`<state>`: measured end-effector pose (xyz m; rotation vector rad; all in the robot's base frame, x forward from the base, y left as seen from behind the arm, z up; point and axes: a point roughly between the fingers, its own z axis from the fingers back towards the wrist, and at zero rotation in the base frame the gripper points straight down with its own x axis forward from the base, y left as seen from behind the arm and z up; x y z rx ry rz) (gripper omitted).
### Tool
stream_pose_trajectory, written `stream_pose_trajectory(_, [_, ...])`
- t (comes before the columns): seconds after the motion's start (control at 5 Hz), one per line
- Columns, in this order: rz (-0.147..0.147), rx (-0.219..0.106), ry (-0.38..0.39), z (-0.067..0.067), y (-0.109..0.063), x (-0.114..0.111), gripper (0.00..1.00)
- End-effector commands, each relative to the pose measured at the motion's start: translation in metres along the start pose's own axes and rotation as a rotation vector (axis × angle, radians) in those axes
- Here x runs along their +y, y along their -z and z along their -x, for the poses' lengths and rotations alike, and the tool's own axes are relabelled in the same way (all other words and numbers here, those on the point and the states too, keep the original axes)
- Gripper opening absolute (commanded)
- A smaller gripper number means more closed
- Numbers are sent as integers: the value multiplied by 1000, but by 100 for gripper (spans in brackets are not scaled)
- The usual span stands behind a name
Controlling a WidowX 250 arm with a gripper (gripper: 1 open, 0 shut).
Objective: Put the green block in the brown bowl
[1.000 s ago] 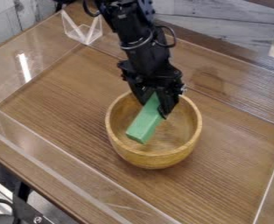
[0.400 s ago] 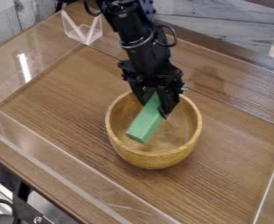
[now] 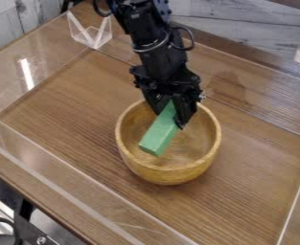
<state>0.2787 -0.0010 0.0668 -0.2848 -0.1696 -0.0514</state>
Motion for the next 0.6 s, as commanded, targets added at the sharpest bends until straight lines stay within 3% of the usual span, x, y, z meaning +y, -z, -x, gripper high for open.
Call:
stream_pose_trajectory(0.0, [-7, -48, 22, -14, -12, -2, 0])
stream_pose_trajectory(0.4, [-2, -42, 20, -14, -12, -3, 0])
